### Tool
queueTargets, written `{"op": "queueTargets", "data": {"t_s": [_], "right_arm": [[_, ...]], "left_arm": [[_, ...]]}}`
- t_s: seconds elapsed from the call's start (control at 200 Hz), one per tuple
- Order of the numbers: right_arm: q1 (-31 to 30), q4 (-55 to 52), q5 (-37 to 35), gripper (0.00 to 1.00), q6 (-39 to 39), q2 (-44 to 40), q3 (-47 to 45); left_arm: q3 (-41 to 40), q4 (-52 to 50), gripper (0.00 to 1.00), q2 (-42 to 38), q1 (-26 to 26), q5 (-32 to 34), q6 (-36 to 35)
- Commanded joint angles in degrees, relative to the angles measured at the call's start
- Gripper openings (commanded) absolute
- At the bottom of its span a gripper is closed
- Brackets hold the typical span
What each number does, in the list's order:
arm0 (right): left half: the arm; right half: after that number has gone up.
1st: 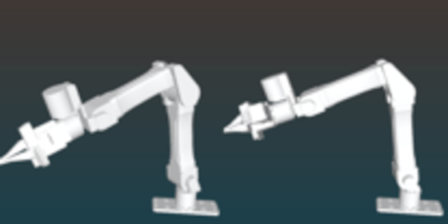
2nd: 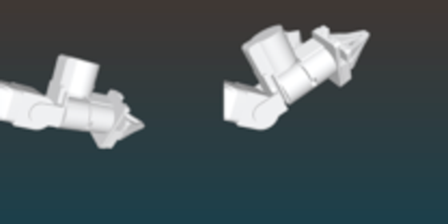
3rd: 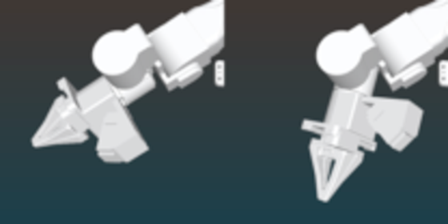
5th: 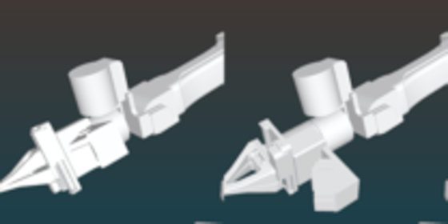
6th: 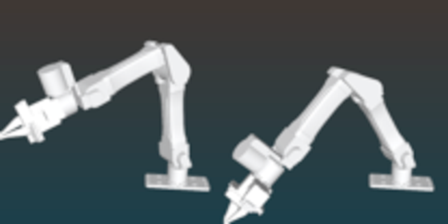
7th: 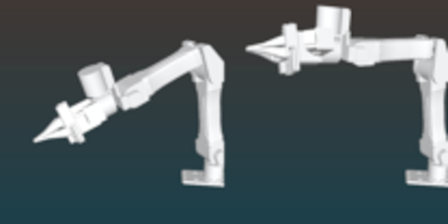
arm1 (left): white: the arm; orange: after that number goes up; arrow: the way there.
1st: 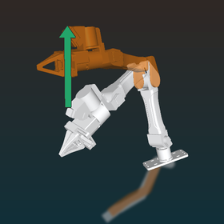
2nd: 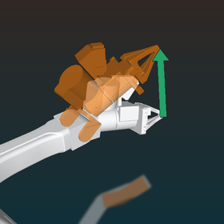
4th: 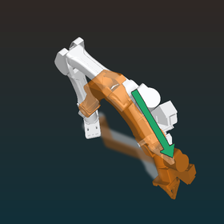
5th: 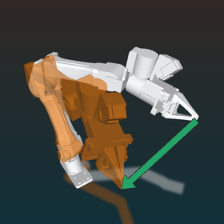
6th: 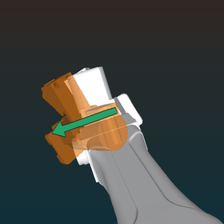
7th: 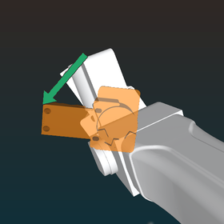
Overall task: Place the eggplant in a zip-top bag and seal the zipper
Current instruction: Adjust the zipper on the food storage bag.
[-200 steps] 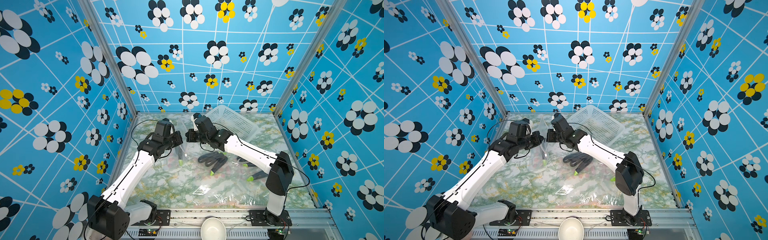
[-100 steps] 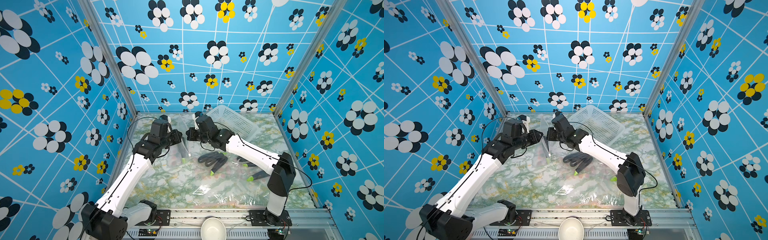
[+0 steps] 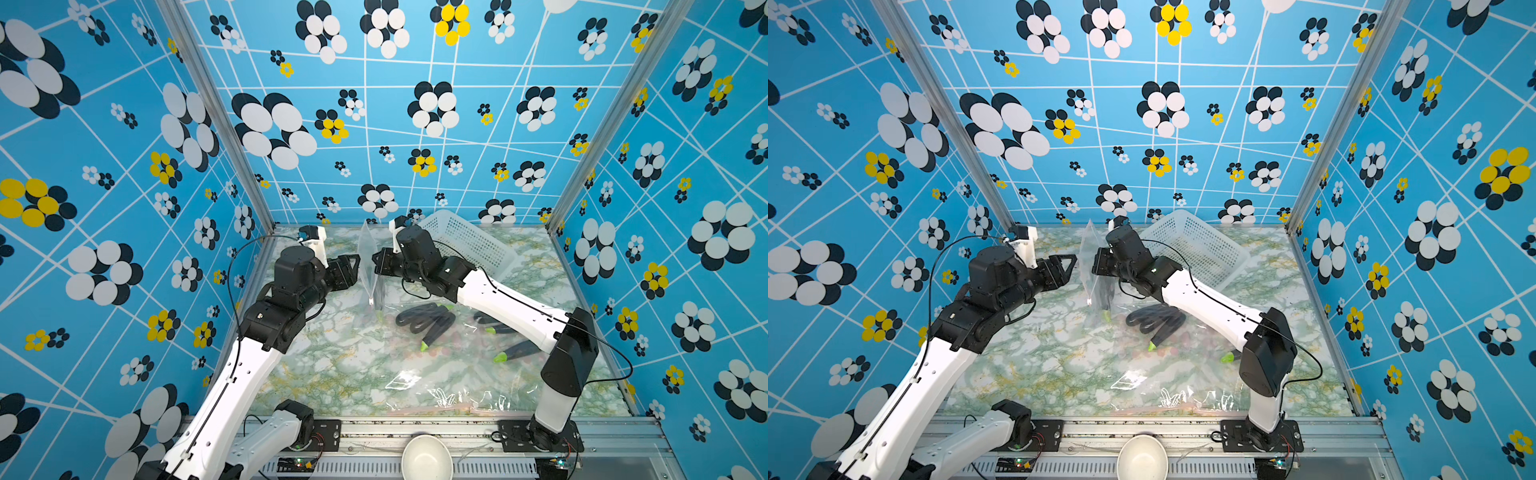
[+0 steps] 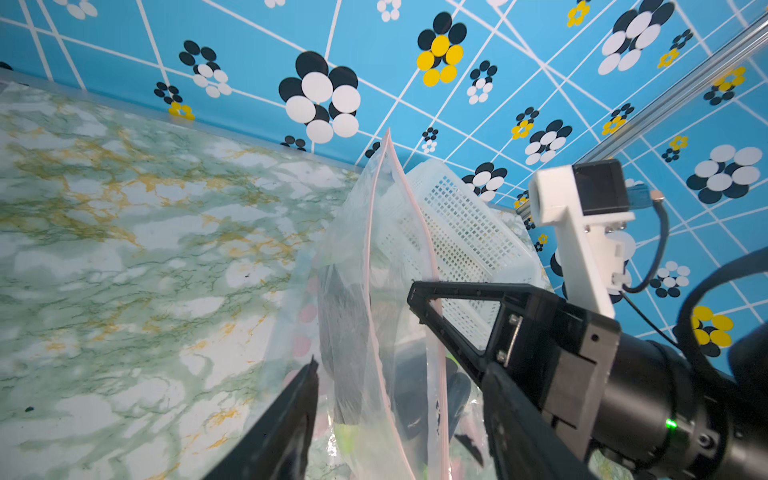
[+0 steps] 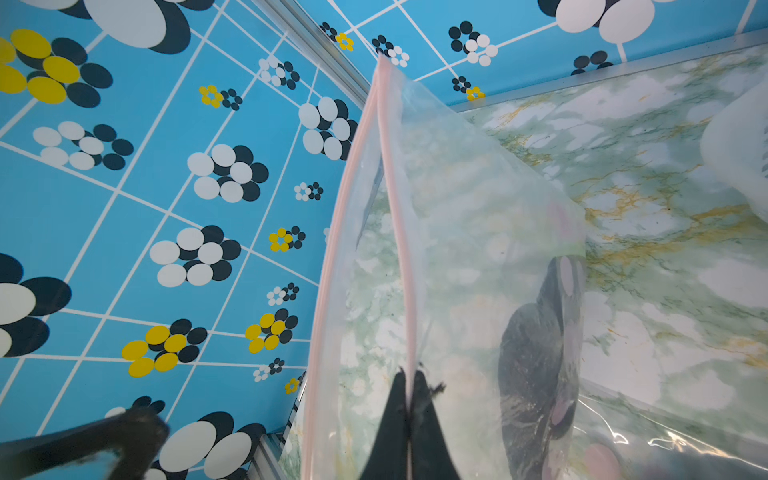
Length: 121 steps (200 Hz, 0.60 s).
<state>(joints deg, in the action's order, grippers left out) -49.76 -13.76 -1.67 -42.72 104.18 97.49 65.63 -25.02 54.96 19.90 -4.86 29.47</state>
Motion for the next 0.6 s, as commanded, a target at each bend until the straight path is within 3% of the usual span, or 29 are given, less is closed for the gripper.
{"op": "queueTargets", "data": {"t_s": [0.0,0.355,0.6], "right_arm": [[-0.1,2.1,-1.7,0.00,-1.5,-2.4,1.2],[0.0,3.1,-5.7,0.00,-6.8,-3.7,1.4],[0.0,5.6,-9.4,0.00,-10.9,-5.9,0.9]], "left_arm": [[-2.2,4.4,0.66,-2.7,0.1,1.3,-3.5],[-9.0,14.3,0.73,-12.1,0.1,-2.3,-12.2],[-22.3,29.2,0.69,-21.3,0.6,-6.5,-24.1]]}}
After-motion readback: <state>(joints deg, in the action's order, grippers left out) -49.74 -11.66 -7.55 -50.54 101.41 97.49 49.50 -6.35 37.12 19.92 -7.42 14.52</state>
